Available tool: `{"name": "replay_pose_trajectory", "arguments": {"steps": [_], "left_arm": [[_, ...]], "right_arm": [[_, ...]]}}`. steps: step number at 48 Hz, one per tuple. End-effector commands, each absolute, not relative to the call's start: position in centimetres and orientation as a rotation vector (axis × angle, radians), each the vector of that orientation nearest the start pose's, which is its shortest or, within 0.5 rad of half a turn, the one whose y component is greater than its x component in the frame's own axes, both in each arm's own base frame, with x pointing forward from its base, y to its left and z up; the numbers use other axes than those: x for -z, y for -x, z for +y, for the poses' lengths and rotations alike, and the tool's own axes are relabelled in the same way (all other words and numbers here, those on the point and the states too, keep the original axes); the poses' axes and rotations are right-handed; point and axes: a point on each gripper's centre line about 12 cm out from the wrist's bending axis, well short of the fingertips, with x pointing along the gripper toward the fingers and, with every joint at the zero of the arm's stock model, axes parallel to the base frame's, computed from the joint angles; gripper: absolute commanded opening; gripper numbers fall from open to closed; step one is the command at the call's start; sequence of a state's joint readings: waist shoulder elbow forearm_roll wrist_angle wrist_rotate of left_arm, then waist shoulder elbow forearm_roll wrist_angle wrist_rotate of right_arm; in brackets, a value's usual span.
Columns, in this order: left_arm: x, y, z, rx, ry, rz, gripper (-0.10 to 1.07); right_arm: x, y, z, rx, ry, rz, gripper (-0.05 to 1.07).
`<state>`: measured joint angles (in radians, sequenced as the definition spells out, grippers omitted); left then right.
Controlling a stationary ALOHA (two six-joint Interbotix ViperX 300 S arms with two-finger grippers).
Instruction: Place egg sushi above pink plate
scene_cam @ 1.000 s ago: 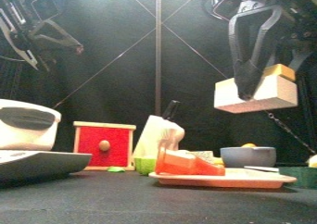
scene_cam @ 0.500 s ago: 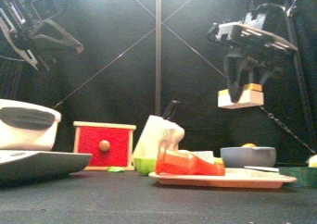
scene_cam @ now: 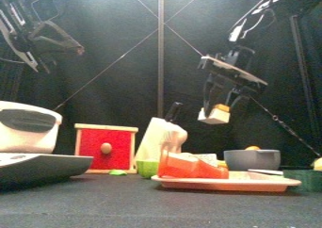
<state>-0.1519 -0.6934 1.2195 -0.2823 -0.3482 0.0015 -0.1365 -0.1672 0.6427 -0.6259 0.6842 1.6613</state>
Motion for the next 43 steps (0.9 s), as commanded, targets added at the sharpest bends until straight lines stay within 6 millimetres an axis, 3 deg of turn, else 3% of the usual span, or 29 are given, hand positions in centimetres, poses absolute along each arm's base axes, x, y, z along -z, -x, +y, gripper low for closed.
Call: {"name": "replay_pose_trajectory", "arguments": {"steps": [1,9,21,43], "left_arm": [[-22.9,-23.1,-2.2,0.025,0.242,0.169,0.35],[-23.1,-23.0,-2.2,0.033,0.215,0.158,0.35],[-24.5,-22.2,-2.0,0.043,0.206,0.095,0.35],[-24.4,-21.6,-2.0,0.049,0.204,0.084,0.35]], "right_arm": [[-20.1,-33.0,-10.1,1.011,-0.91,0.635,0.61],[-18.2,-33.5,-11.5,1.079,-0.919,0.67,0.61],[-17.6,-35.2,-12.0,1.097,-0.926,0.68,0.61],[-15.3,-34.7,-12.1,1.189,-0.922,0.761,0.63]]}}
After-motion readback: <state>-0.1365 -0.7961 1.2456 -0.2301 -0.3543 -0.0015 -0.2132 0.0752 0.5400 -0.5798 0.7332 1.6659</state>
